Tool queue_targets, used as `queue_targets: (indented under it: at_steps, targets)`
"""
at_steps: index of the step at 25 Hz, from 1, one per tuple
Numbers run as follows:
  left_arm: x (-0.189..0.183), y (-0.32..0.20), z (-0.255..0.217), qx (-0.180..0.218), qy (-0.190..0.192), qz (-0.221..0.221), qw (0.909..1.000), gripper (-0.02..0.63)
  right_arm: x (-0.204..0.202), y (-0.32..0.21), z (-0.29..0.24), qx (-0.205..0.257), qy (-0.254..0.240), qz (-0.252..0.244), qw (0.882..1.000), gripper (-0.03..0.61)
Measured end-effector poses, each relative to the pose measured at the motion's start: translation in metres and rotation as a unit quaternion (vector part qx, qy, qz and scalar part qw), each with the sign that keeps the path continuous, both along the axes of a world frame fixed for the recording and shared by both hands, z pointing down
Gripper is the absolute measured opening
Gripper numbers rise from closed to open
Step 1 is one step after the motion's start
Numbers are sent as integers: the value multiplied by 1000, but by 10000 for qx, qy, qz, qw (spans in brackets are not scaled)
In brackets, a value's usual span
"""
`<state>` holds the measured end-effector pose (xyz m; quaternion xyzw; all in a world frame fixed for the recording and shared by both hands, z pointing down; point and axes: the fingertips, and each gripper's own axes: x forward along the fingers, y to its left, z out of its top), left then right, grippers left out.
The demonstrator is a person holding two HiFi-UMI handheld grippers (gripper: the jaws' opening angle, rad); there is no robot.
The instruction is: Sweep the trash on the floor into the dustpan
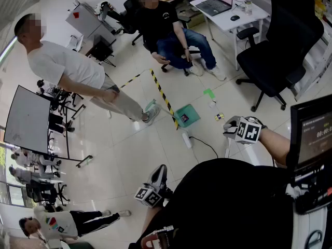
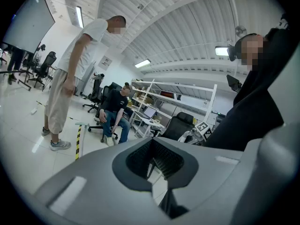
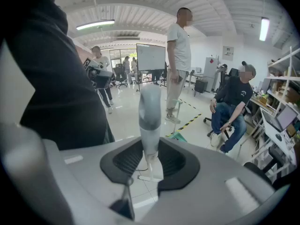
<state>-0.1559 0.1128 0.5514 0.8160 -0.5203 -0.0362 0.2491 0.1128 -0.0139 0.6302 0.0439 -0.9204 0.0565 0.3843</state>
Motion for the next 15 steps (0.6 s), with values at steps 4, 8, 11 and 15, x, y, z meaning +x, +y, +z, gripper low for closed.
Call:
queue_targets:
  at_steps: [4, 8, 11, 15]
  targets:
    - [1, -9, 9, -37, 197, -10, 9998, -5, 0, -20, 6, 38, 37, 78, 10000, 97]
    - [-21, -24, 14, -66, 194, 31, 9998, -5, -16, -36, 5, 61, 87, 235, 9997, 97]
    - [-51, -41, 19, 104, 256, 224, 9994, -5, -37, -54, -4, 141, 173, 432, 9988, 97]
    - [-107, -66, 27, 218, 460, 503, 9974, -5, -70, -78, -14, 295, 404, 824, 9953, 97]
